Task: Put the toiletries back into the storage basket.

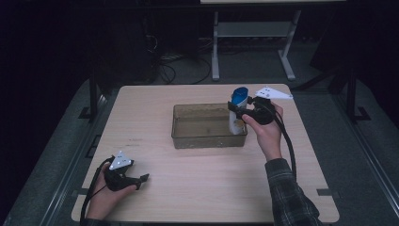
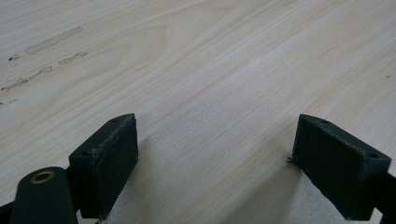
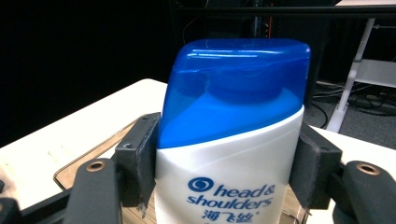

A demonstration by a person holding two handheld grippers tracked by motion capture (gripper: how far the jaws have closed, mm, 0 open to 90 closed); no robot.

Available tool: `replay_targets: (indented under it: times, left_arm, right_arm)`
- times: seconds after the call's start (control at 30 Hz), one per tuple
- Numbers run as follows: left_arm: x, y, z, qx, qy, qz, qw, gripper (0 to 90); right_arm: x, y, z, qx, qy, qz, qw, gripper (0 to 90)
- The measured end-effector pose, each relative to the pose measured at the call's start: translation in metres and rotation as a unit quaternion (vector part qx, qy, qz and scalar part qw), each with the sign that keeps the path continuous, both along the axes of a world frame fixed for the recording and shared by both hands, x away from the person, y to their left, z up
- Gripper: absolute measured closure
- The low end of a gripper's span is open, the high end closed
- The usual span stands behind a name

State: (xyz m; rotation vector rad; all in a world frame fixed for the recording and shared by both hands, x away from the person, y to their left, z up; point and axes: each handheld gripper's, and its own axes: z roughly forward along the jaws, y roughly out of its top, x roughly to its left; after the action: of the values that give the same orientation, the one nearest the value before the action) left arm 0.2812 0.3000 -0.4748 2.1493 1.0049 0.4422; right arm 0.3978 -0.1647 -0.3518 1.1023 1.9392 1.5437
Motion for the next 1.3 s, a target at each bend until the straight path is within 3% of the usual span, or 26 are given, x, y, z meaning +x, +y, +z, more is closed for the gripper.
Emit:
replay_targets:
  times: [0.5, 0.9, 1.3]
  left_arm:
    - [0.0, 0.0, 0.0, 0.0, 0.001, -0.003, 1.0, 13.2]
    - [0.0, 0.0, 0.0, 0.0, 0.001, -0.004, 1.0, 13.2]
    - [0.0, 0.0, 0.0, 0.0, 0.001, -0.006, 1.0, 13.2]
  right_arm:
    - [0.002, -0.005, -0.02, -0.008, 0.021, -0.003, 0.9997, 34.4]
    - [0.0, -0.003, -0.027, -0.029, 0.03, -0.001, 0.9991, 34.4]
    - [-0.002, -0.003, -0.039, -0.051, 0.057, 0.004, 0.9971, 34.3]
